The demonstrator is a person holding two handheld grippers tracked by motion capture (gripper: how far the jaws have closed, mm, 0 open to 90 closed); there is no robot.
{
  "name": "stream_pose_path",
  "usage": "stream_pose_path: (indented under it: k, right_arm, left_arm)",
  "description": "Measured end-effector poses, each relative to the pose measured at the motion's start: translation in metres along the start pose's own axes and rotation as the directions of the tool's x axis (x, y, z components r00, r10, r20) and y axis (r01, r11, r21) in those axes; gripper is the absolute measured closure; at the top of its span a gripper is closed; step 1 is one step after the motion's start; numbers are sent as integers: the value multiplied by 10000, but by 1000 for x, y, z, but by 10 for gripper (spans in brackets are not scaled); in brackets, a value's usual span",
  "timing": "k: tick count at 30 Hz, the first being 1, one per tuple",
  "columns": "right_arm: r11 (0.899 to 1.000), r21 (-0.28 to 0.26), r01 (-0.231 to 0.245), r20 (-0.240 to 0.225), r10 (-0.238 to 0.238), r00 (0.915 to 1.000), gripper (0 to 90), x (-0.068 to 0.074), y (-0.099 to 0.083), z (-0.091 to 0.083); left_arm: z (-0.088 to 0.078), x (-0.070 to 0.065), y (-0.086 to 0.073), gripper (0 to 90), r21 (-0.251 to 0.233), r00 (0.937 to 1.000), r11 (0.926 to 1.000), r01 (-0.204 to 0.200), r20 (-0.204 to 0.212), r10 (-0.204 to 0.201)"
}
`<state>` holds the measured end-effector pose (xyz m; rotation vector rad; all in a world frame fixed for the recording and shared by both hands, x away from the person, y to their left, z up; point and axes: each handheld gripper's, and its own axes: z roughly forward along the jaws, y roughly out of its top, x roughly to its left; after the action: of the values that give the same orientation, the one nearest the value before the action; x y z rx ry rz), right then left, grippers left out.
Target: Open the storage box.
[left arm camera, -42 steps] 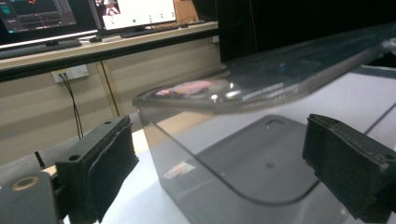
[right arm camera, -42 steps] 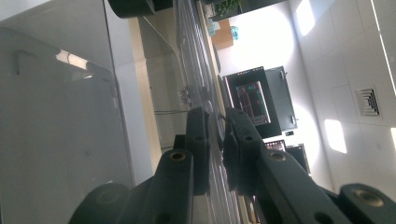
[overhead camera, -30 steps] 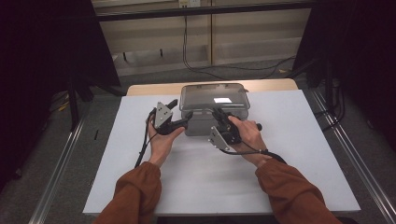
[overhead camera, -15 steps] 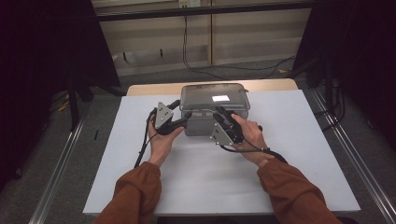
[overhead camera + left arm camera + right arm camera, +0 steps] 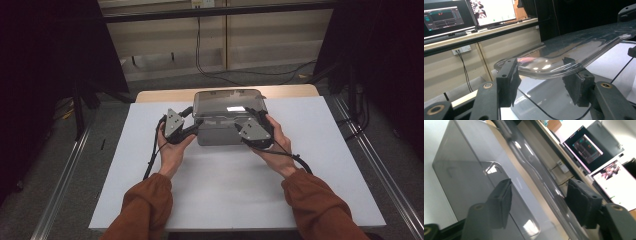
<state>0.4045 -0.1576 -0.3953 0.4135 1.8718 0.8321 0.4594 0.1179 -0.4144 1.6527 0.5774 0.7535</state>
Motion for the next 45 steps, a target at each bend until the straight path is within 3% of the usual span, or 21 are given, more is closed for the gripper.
stream_pose_path:
  k: [5,9,10,13,16,17,18,21,24,26,27,30,31,35,45]
  right_arm:
    - [9913,12,-1319,-271,1319,9909,254,-11,-6,0]
    - [9823,126,-1867,-248,1870,9821,192,-17,-12,0]
    - [9716,210,-2358,-259,2363,9713,186,-22,-17,-1]
    - [9500,281,-3111,-363,3120,9494,168,-28,-22,-2]
    - [9316,267,-3624,-555,3634,9300,153,-33,-27,-3]
    - [9316,267,-3624,-555,3634,9300,153,-33,-27,-3]
    - [9209,160,-3894,-690,3896,9184,135,-35,-30,-3]
    - [9173,136,-3979,-884,3975,9133,87,-37,-36,-1]
    - [9025,137,-4306,-857,4301,8987,118,-41,-42,1]
    - [8987,97,-4385,-833,4377,8952,147,-43,-43,1]
    - [8957,-94,-4446,-774,4426,8934,207,-47,-45,1]
    - [8910,-258,-4533,-805,4501,8893,207,-50,-46,1]
    - [8951,-348,-4445,-707,4414,8945,249,-50,-47,2]
    - [8964,-441,-4410,-671,4378,8966,280,-52,-47,5]
    - [8818,-867,-4635,-798,4577,8855,390,-61,-49,6]
  left_arm:
    - [0,0,1,473,-8,10000,10000,-25,-31,25]
    - [0,0,1,473,-16,10000,10000,-39,-38,39]
    - [0,1,1,474,-19,10000,10000,-23,-26,23]
    - [0,1,1,477,-10,10000,10000,-15,-23,15]
    - [0,1,1,478,0,10000,10000,-16,-8,16]
    - [0,1,1,479,0,10000,10000,-16,-8,16]
    - [1,1,0,481,0,10000,10000,-18,-21,18]
    - [1,1,-1,482,64,10000,10000,-40,-57,41]
    - [2,1,-2,481,124,10000,9999,-13,-81,14]
    - [3,1,-1,482,103,10000,9999,16,-90,-15]
    - [3,1,0,484,110,10000,9999,-30,-86,31]
    - [3,2,1,489,48,9999,10000,5,-108,-5]
    - [3,2,1,497,29,9999,10000,9,-106,-9]
    - [4,5,2,499,-6,9999,9999,111,-53,-111]
    - [8,10,8,507,-215,9998,9996,185,-108,-187]
